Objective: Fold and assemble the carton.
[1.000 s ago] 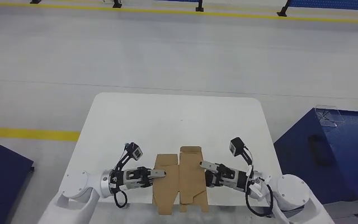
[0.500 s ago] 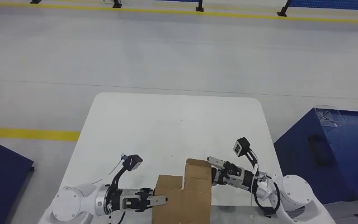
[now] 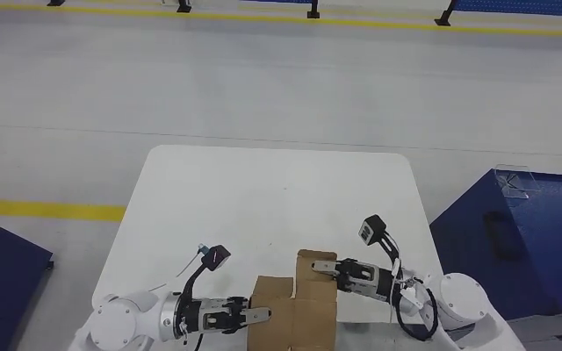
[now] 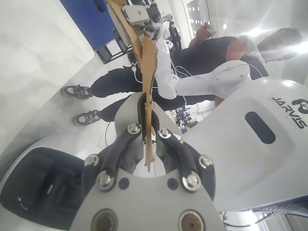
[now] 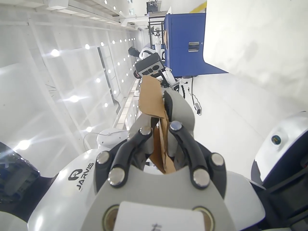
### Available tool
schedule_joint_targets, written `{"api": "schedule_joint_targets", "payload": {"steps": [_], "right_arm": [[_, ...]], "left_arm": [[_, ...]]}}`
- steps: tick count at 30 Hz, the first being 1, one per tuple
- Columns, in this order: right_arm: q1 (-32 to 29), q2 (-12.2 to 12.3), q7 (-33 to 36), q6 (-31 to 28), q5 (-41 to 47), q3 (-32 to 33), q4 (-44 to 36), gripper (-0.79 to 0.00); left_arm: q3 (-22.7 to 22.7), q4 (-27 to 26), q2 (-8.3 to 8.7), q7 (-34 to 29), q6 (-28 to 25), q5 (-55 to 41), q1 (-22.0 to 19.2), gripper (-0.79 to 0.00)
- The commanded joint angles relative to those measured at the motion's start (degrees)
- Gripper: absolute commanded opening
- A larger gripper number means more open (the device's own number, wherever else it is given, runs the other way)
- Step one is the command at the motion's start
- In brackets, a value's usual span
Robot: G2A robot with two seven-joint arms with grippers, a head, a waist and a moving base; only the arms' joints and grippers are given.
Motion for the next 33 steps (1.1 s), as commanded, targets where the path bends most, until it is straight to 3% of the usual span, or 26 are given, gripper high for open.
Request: {"api": "schedule_joint_targets", "payload": {"steps": [1, 4, 8, 10, 12, 15, 20, 27, 30, 33], "right_arm": [[0.6, 0.0, -3.0, -0.8, -1.4, 1.0, 0.4, -0.785], [0.9, -0.3, -5.5, 1.2, 5.0, 2.3, 2.2, -0.785], [1.0, -0.3, -5.9, 0.9, 4.5, 2.5, 2.1, -0.785], [1.2, -0.1, -8.6, -1.2, -1.1, 3.5, 1.2, -0.785], [0.2, 0.0, -11.3, -3.9, -6.3, 4.3, -0.3, -0.785], [-0.9, 0.0, -13.1, -6.2, -8.7, 5.6, -1.7, -0.785], [-2.8, 0.1, -13.0, -9.6, -12.6, 6.0, -4.7, -0.785], [-3.2, -0.1, -13.1, -9.2, -12.8, 4.4, -6.3, -0.785], [-3.1, -0.2, -13.2, -9.0, -12.4, 3.6, -6.6, -0.785], [-2.9, -0.3, -13.5, -9.0, -12.6, 2.8, -6.8, -0.785]], "left_arm": [[-0.2, 0.1, 0.08, 0.1, 0.5, 0.5, -0.1, 0.0], [-0.2, 0.1, 0.08, 0.1, 0.5, 0.5, -0.1, 0.0], [-0.2, 0.1, 0.08, 0.1, 0.5, 0.5, -0.1, 0.0], [-0.2, 0.1, 0.08, 0.1, 0.5, 0.5, -0.1, 0.0], [-1.4, 1.1, -0.03, 4.6, 0.3, -2.3, 0.3, 0.0], [-4.8, 0.4, 0.15, 11.1, -3.2, 2.7, 1.3, 0.0], [-7.5, -8.4, 0.22, 23.0, -9.1, 26.3, 3.7, 0.0], [-1.3, -16.8, -0.38, 36.7, -14.3, 63.2, 5.8, 0.0], [2.9, -16.4, -0.68, 39.7, -12.9, 72.1, 6.2, 0.0], [6.3, -15.2, -0.93, 40.0, -12.5, 72.8, 5.4, 0.0]]}}
